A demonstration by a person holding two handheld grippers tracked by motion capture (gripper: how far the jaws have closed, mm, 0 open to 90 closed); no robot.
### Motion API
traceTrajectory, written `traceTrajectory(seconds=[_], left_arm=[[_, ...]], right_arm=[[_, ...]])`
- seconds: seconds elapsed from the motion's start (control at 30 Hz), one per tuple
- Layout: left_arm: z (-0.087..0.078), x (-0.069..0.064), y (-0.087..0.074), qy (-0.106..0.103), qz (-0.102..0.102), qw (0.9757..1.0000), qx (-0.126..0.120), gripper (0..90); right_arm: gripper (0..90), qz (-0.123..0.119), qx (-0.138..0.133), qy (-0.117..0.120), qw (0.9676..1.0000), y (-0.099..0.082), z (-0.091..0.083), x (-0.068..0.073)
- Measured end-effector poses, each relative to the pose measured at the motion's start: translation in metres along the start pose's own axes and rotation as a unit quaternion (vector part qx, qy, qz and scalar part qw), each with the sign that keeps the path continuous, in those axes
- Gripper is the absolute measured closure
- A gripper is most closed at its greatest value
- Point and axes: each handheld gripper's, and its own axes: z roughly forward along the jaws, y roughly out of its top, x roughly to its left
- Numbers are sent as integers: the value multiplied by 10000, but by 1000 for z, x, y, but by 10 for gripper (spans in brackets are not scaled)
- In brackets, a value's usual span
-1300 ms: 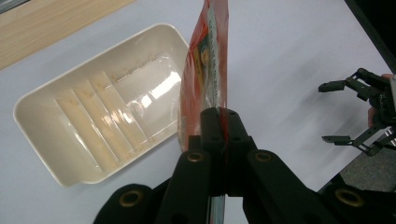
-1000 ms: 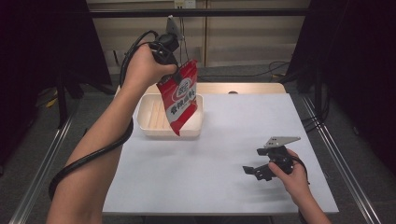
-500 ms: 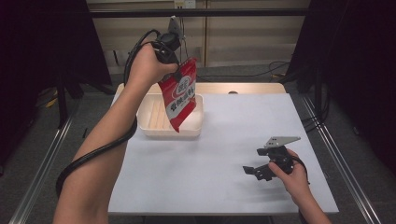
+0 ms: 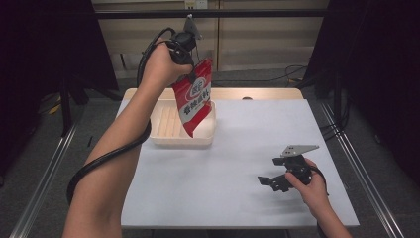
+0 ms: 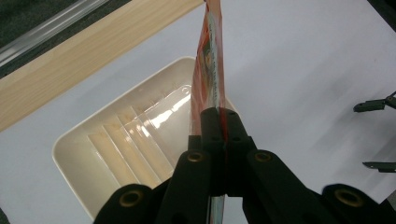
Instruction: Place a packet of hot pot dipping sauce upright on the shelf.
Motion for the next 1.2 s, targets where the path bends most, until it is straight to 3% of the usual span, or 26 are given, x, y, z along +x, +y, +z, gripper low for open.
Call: traceTrajectory(seconds=[0.1,0.3,0.53,0.97,1.2], left_arm=[[2,1,1,35,-4,10000,-93,900],[5,5,4,75,37,10000,-17,900],[10,9,6,125,30,9999,-95,900],[23,15,6,143,303,9994,-47,900],[26,18,4,143,289,9994,-119,900]], right_arm=[[35,-51,13,-46,10000,0,0,0],[35,-32,20,-12,10000,0,1,0],[35,-18,17,-20,10000,0,1,-2],[36,-11,51,-12,10000,-1,3,-2],[35,-16,46,4,10000,-1,3,-2]])
